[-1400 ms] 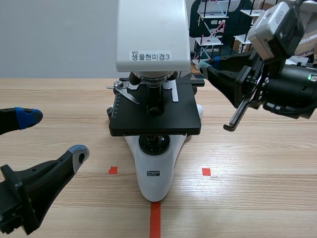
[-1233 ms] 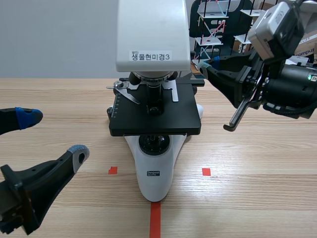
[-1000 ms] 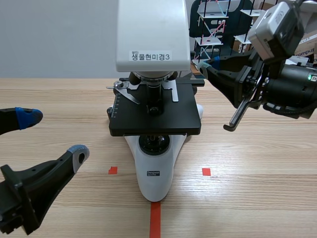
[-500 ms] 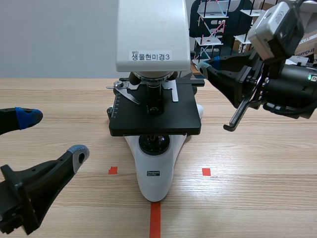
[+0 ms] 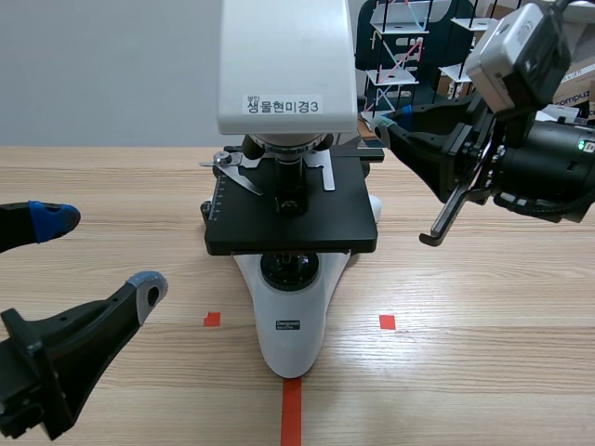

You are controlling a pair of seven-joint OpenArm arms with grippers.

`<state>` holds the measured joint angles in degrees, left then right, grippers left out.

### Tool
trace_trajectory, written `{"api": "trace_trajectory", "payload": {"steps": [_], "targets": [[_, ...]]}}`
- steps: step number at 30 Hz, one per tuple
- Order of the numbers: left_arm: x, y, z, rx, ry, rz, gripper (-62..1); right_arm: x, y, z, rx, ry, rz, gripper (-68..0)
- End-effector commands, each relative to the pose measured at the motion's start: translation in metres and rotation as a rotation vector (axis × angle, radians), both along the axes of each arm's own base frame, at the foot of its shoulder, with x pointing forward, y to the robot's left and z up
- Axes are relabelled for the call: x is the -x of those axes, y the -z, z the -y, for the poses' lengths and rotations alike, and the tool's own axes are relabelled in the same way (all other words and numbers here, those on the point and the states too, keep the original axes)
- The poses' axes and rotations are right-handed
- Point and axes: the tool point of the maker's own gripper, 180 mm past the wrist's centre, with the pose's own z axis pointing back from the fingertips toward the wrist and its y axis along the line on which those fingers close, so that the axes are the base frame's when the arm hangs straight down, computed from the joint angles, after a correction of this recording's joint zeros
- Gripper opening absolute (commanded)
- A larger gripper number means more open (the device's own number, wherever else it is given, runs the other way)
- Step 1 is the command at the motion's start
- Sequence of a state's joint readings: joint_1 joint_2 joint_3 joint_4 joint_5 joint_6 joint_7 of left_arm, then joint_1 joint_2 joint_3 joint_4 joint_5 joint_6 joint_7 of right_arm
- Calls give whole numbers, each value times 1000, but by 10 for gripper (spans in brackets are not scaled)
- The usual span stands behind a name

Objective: Return to the home posture

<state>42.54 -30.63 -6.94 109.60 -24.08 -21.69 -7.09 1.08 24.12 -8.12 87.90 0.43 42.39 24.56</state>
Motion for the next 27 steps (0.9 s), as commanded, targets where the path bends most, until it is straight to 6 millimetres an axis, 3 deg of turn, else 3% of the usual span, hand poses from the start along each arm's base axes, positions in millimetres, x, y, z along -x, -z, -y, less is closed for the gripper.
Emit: {"api": "trace_trajectory", "payload": {"steps": [1, 10, 13, 16, 22, 27], "targets": [[0, -8, 2, 18, 4, 23, 14, 0, -12, -2, -26, -15, 29, -679], [0, -8, 2, 18, 4, 23, 14, 0, -12, -2, -27, -15, 28, -674], [0, -8, 2, 18, 4, 23, 14, 3, -6, 1, -19, 2, 18, -638], [0, -8, 2, 18, 4, 23, 14, 13, 2, 7, -20, 19, -9, -540], [0, -8, 2, 18, 4, 23, 14, 46, 0, 26, -66, 103, -37, -217], [0, -8, 2, 18, 4, 23, 14, 72, -2, 43, -125, 157, -97, -90]]}}
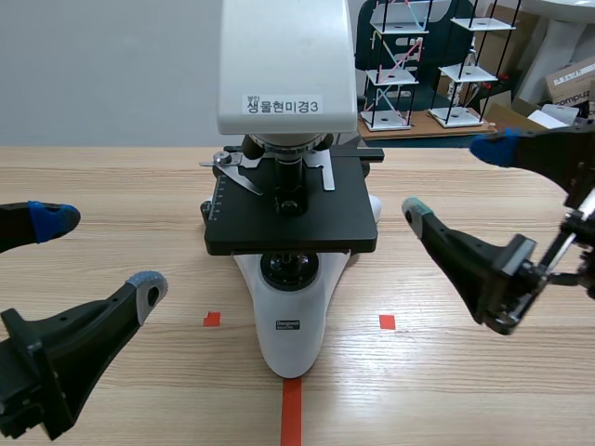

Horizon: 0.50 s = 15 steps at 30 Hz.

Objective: Return to the home posture

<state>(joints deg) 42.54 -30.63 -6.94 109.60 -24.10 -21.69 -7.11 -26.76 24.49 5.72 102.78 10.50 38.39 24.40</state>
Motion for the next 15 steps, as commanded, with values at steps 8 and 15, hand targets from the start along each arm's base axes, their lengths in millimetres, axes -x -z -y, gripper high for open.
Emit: {"api": "trace_trajectory", "payload": {"steps": [8, 15], "targets": [[0, -8, 2, 17, 4, 22, 14, 50, 5, 8, 6, -41, -98, -36], [0, -8, 2, 17, 4, 22, 14, 74, -2, 19, -92, -17, -126, -36]]}}
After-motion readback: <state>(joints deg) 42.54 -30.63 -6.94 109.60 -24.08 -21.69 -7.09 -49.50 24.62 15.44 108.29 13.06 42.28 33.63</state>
